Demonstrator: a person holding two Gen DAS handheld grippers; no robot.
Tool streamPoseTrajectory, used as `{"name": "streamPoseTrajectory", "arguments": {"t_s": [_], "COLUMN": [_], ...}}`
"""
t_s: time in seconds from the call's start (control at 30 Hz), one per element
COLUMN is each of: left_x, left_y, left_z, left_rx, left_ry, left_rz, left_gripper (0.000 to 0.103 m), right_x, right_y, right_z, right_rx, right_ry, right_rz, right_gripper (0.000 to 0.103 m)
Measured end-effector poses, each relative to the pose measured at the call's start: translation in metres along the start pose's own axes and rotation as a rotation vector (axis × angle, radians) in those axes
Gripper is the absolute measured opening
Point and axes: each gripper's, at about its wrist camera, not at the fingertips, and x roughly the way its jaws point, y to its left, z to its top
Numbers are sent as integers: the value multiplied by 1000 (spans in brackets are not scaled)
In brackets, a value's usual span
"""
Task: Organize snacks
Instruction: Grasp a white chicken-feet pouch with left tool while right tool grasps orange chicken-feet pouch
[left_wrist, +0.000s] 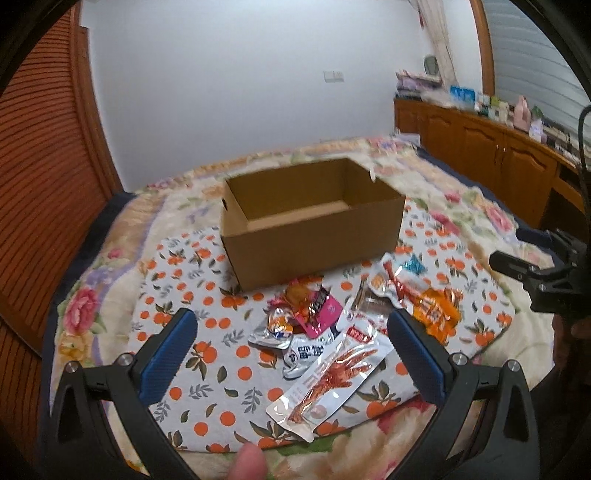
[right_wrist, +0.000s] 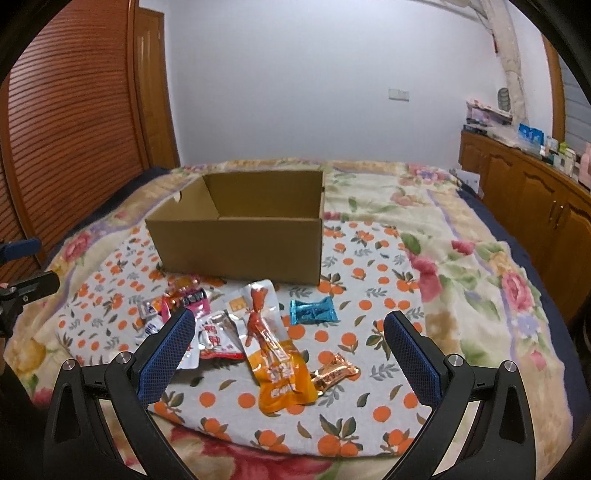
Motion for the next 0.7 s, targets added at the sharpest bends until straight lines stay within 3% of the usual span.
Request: {"name": "streamPoseTrajectory", "arguments": {"t_s": [0.43, 0.7], "left_x": [84, 120], "left_y": [-25, -44], "left_z": [-23, -40], "left_rx": [146, 213], "left_ry": [288, 401], "left_rz": [-96, -150], "left_gripper": [102, 98], "right_x": [49, 57], "right_y": [-5, -8], "right_z": [-6, -11], "right_rx": [-20, -19], "right_ry": [110, 138], "right_rz": [6, -1], "right_gripper": [103, 103]}}
